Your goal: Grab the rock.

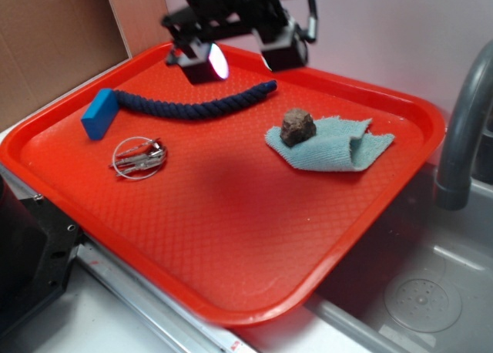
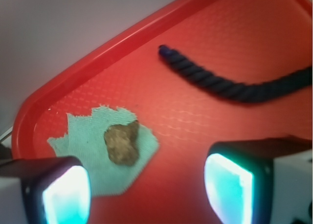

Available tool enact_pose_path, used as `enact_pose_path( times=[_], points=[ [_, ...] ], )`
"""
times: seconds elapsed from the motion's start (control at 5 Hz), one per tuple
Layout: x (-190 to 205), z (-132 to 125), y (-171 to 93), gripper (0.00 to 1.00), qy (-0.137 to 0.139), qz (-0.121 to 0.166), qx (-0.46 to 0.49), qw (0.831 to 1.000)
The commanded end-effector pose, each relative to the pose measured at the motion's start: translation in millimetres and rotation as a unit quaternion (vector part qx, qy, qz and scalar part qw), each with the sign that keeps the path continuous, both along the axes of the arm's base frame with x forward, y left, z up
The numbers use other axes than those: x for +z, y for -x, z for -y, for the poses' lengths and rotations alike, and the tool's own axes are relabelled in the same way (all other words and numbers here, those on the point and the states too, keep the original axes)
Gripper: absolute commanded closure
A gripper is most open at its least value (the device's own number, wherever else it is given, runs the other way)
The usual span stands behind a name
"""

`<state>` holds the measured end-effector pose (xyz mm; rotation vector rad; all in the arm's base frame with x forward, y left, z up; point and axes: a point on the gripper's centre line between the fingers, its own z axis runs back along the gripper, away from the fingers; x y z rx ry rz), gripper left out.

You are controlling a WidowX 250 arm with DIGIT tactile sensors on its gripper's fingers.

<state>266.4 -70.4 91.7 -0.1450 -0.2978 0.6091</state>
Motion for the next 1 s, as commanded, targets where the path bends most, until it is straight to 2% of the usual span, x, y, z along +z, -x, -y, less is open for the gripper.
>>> enact_pose_path(
  times=[0.0, 0.2, 0.4, 0.6, 0.8],
  points=[
    [-22.3, 13.8, -36.8, 0.0, -0.004, 0.009, -0.039, 0.999],
    [-43.8, 23.5, -46.3, 0.0, -0.011, -0.006, -0.077, 0.997],
    [-53.4, 27.4, -50.0, 0.0, -0.015, -0.006, -0.091, 0.996],
    [-57.4, 22.4, -53.6, 1.0, -0.015, -0.004, -0.089, 0.996],
    [-54.6, 17.1, -54.0, 1.0, -0.014, -0.005, -0.084, 0.996]
  ],
)
